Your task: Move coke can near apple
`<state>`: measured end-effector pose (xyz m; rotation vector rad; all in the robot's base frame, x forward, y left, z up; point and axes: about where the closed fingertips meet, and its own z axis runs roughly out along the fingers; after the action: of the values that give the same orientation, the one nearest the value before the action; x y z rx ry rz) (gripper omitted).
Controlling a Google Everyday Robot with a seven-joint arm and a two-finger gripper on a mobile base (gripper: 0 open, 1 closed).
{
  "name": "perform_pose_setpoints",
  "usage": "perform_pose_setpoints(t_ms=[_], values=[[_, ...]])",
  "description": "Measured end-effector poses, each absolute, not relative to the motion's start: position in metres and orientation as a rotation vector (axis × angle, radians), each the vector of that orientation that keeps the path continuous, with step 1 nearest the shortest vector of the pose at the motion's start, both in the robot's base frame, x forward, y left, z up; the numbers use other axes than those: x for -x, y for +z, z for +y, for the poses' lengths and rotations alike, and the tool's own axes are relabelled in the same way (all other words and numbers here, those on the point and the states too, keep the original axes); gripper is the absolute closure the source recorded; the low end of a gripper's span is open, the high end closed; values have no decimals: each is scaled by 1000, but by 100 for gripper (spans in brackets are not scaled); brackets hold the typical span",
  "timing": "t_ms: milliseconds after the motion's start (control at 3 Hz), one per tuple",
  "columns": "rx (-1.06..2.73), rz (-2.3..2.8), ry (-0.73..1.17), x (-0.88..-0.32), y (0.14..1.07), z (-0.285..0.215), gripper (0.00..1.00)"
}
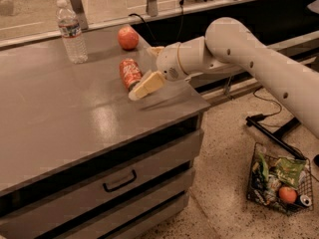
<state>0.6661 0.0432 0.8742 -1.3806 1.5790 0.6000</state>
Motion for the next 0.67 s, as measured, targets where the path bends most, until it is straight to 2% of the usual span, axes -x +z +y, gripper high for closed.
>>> perform_pose_setpoints(t_ms=[333,667], values=[[1384,1578,611,-665,868,48,18],[1386,1581,617,-664,863,50,41]])
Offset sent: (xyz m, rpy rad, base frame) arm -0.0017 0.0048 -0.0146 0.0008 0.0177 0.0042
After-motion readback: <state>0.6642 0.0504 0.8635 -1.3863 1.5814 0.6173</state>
